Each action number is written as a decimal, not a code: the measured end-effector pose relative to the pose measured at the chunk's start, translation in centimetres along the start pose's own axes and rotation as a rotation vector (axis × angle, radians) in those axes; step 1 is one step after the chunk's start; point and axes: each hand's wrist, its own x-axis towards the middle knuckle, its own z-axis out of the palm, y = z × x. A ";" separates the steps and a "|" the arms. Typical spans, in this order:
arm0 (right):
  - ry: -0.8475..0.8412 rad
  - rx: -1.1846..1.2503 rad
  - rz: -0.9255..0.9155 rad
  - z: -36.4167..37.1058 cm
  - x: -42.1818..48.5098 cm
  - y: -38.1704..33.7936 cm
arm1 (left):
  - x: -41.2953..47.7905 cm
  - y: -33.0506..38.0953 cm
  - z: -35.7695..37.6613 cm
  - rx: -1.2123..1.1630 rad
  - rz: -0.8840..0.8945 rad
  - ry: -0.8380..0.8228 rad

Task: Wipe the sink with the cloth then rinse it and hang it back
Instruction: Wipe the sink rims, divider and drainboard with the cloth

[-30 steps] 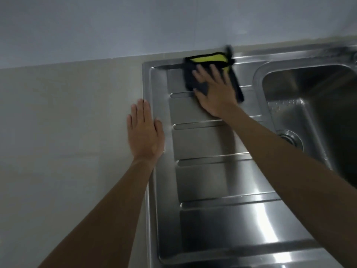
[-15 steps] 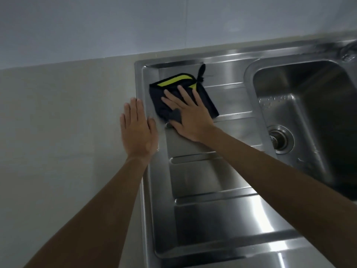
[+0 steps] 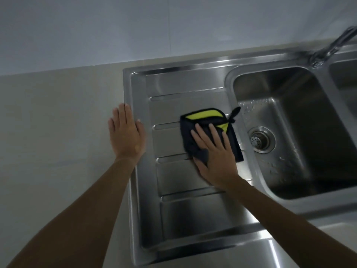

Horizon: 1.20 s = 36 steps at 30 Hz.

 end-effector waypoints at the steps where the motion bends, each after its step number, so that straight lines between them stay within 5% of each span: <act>1: -0.005 -0.002 -0.022 0.0 -1.8 0.7 | -0.1 0.3 -0.2 0.039 -0.002 0.001; 7: 0.011 0.028 0.056 -0.3 -3.9 4.8 | 0.2 4.6 -0.4 0.086 0.010 0.019; 15: -0.016 0.120 0.103 -2.2 10.1 10.8 | 1.5 17.8 4.3 -0.043 -0.004 -0.027; 22: 0.034 0.110 0.256 -3.3 16.6 15.6 | 1.6 19.4 5.8 0.016 -0.083 0.000; 30: 0.126 0.443 0.886 -7.5 17.6 28.6 | 1.7 19.4 5.6 0.059 -0.069 -0.015; 34: 0.168 0.457 0.871 -7.0 18.0 26.9 | 1.6 19.6 5.5 0.065 -0.083 0.001; 36: 0.188 0.250 0.669 -5.1 17.2 24.1 | 1.6 19.7 5.5 0.062 -0.085 0.003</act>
